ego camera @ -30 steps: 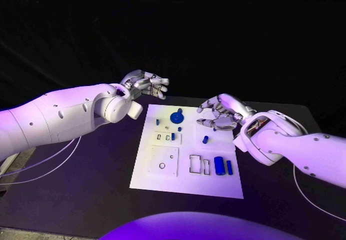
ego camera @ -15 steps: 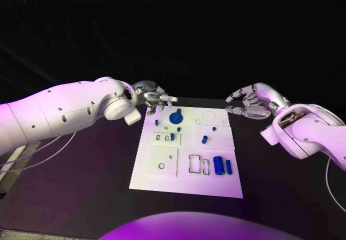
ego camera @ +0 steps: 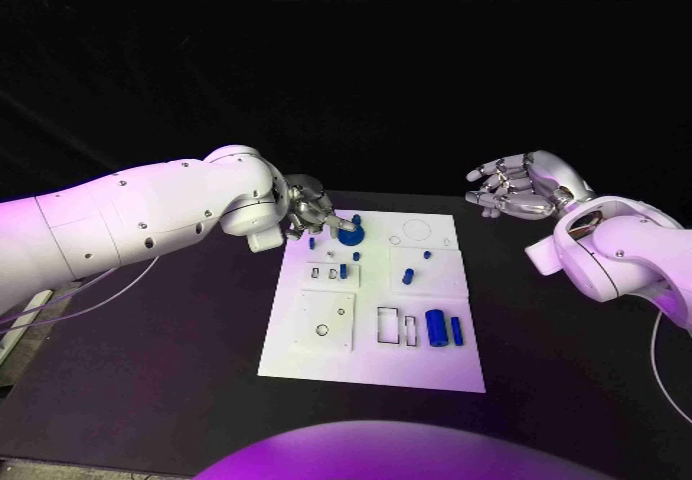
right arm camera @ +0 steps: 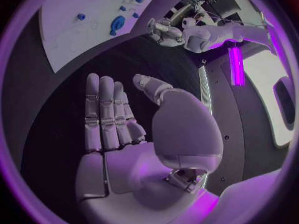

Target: Assemble the parts on the task board

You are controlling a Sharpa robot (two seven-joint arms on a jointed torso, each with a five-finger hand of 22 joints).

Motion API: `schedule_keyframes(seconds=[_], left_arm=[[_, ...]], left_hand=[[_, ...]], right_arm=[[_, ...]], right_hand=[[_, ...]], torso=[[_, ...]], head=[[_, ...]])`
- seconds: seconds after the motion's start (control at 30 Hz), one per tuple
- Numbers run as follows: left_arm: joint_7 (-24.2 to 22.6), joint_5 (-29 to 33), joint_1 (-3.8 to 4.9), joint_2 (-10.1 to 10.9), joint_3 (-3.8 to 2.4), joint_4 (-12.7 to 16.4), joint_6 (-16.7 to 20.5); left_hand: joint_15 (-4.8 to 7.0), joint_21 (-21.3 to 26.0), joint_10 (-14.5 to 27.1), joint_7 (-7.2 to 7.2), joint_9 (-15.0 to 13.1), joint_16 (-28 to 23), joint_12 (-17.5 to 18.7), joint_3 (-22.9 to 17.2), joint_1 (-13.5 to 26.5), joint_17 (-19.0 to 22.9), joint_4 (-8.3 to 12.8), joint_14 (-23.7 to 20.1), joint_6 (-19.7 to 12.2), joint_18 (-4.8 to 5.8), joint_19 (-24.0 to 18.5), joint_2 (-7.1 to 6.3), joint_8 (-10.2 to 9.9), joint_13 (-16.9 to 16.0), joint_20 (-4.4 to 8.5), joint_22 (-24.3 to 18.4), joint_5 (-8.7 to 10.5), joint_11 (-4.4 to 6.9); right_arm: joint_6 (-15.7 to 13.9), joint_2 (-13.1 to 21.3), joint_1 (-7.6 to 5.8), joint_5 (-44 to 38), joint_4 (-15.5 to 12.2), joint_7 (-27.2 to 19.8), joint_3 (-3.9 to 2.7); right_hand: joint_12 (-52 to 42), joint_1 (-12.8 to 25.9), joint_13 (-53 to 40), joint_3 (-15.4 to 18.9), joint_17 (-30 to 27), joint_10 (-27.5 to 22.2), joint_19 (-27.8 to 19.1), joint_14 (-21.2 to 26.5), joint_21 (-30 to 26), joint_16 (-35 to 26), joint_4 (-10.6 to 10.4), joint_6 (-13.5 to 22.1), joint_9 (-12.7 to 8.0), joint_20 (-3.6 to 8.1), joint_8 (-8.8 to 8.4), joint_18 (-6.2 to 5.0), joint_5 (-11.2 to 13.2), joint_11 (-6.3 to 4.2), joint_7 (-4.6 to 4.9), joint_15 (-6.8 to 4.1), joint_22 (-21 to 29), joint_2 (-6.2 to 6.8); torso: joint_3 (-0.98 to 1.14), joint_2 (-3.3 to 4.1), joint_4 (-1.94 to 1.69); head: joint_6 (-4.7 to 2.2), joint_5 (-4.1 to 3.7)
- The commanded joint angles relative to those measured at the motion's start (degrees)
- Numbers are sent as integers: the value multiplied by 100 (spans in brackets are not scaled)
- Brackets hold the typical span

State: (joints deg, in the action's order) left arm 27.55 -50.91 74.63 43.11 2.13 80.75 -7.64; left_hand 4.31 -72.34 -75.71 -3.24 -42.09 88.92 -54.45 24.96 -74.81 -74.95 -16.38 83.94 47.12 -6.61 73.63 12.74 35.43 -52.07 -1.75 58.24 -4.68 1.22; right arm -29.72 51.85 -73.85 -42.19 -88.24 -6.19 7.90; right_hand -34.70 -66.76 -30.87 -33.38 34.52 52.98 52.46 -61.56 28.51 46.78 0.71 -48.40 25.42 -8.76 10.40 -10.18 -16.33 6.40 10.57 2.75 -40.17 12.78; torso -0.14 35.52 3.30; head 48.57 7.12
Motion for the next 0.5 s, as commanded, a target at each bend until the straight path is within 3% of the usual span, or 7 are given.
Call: schedule_keyframes(seconds=[0.03, 0.1, 0.2, 0.33, 0.5], left_arm=[[609, -189, 25, -82, -2, -36, -481], [704, -144, 32, -124, -1, -55, -582], [799, -51, 40, -166, 1, -72, -698], [943, 69, 55, -229, 3, -101, -934], [1105, 164, 77, -283, 10, -144, -1389]], left_hand=[[-25, -16, 183, -58, 196, 7, 299, 151, 53, -1328, -32, 567, -135, 41, 5, 29, -257, 293, -49, 3, -39, -55], [-53, 36, 365, -94, 296, -50, 634, 151, 56, -1229, -33, 543, -157, 25, -39, 57, -382, 626, -77, -65, -45, -90], [-82, 182, 580, -127, 392, -221, 997, 143, 23, -956, -28, 472, -156, -12, -145, 112, -491, 977, -110, -244, -75, -124], [-107, 297, 714, -162, 459, -314, 1134, 126, -121, -833, -18, 438, -209, -29, -184, 195, -564, 1112, -139, -336, -317, -155], [-152, 285, 869, -227, 537, -482, 1180, 96, -300, -611, -11, 376, -397, 4, -101, 318, -684, 1155, -175, -197, -378, -212]], right_arm=[[12, -63, -11, 922, 111, -457, 10], [38, -100, -14, 1059, 175, -510, 18], [59, -136, -15, 1157, 237, -551, 26], [65, -174, -17, 1235, 303, -579, 33], [64, -201, -17, 1274, 344, -585, 37]], right_hand=[[1007, -32, 951, -190, -462, 213, -317, 329, -682, -1227, -5, -30, -78, -210, -5, 10, -7, 142, 100, 182, 509, 83], [1570, -62, 1501, -173, -758, 353, -401, 345, -1106, -1924, 25, 6, -181, -357, -19, -18, -18, 232, 155, 288, 870, 71], [1882, -85, 1840, -77, -917, 440, -400, 350, -1398, -2368, 59, 27, -280, -428, -13, -26, -29, 265, 198, 360, 1147, 38], [1968, -90, 1952, -34, -951, 486, -354, 304, -1483, -2496, 71, 58, -330, -439, -21, -28, -39, 273, 208, 368, 1244, 20], [2007, -84, 2006, -8, -970, 500, -343, 304, -1532, -2571, 73, 69, -355, -447, -22, -26, -52, 281, 214, 379, 1295, 14]], torso=[[1, 4, -4], [1, 9, -5], [5, 10, -3], [11, 11, 0], [9, 8, 7]], head=[[27, 4], [33, 6], [60, 23], [85, 27], [114, 27]])
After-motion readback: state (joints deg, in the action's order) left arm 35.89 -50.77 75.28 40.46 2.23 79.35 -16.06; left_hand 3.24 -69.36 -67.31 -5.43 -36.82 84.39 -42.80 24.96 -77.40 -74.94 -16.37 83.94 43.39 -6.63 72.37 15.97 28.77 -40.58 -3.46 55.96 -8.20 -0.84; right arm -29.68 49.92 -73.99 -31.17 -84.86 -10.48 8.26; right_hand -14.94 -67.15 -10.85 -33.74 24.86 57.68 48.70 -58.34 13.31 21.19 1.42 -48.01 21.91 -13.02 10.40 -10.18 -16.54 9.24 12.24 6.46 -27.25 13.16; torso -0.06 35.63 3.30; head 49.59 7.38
